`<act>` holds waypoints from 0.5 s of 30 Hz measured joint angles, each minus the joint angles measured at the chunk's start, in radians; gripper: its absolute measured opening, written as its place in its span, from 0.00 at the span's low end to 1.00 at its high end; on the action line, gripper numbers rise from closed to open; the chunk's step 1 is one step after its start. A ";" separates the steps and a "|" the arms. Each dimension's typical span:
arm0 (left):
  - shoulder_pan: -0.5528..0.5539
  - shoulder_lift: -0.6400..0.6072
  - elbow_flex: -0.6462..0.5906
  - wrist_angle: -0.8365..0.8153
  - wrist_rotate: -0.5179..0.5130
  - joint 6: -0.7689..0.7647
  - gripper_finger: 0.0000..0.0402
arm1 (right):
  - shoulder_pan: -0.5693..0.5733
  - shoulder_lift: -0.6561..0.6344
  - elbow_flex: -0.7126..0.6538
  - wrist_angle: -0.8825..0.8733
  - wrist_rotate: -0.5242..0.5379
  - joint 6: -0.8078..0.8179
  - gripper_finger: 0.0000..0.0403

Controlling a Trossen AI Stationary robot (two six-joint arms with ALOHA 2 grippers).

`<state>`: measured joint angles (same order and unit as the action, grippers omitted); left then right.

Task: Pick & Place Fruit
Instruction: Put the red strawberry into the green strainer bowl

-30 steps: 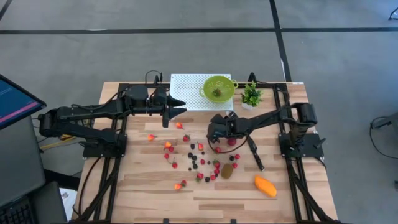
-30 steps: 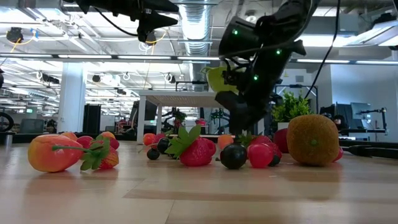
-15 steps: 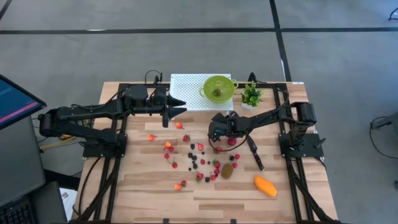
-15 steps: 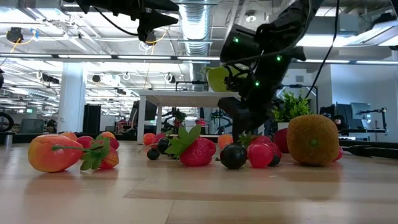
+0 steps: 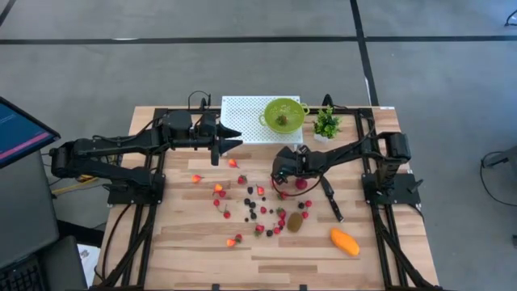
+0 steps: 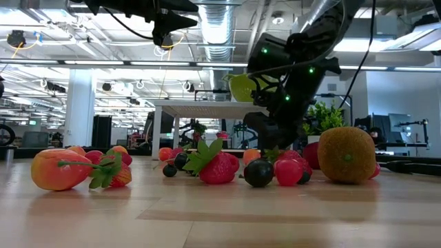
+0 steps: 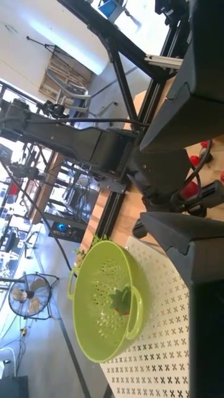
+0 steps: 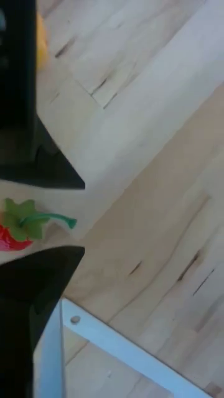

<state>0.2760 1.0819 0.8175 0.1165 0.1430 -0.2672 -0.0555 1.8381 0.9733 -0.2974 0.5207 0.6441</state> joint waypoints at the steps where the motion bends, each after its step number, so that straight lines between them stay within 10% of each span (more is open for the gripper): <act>1: 0.000 0.000 0.000 0.001 0.000 0.000 0.40 | 0.000 0.000 0.000 0.000 -0.001 0.000 0.31; 7: 0.000 0.000 0.000 0.006 0.000 0.000 0.40 | 0.000 0.000 0.000 0.000 -0.043 -0.030 0.03; 15: 0.000 0.000 0.000 0.014 0.000 0.000 0.40 | 0.003 0.000 0.000 -0.001 -0.052 -0.044 0.01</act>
<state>0.2760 1.0818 0.8173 0.1303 0.1431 -0.2672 -0.0528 1.8381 0.9733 -0.2981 0.4690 0.6003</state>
